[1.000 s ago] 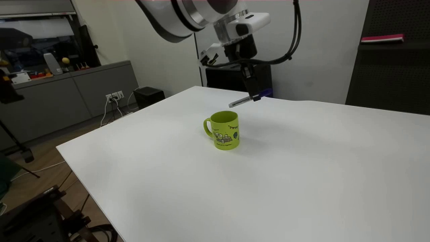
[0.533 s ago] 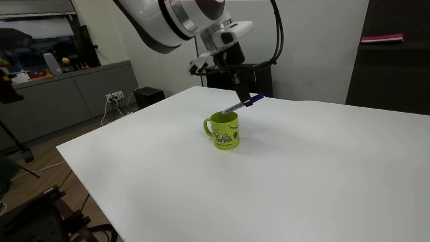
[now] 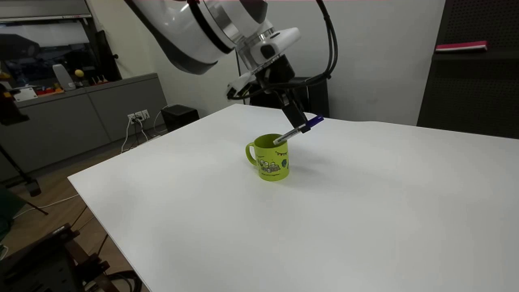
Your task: Pick up the pen and place it in the green cup.
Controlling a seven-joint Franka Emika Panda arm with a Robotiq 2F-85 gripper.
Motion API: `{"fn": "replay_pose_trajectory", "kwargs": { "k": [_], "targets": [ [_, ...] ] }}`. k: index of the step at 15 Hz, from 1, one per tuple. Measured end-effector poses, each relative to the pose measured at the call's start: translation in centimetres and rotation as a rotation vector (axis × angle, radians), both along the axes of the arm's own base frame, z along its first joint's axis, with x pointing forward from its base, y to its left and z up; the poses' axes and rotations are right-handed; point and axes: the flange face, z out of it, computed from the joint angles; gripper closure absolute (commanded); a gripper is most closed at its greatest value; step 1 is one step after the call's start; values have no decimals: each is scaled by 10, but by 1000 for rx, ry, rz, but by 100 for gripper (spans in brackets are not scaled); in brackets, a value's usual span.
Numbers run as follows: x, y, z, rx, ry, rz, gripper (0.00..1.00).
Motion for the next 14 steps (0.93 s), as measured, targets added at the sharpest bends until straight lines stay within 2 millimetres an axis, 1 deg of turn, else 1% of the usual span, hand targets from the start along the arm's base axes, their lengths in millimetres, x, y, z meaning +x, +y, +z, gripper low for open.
{"fn": "replay_pose_trajectory", "kwargs": {
  "k": [6, 14],
  "targets": [
    [-8, 16, -7, -48, -13, -9, 94],
    [-27, 57, -24, -125, -18, 25, 94]
  ]
}}
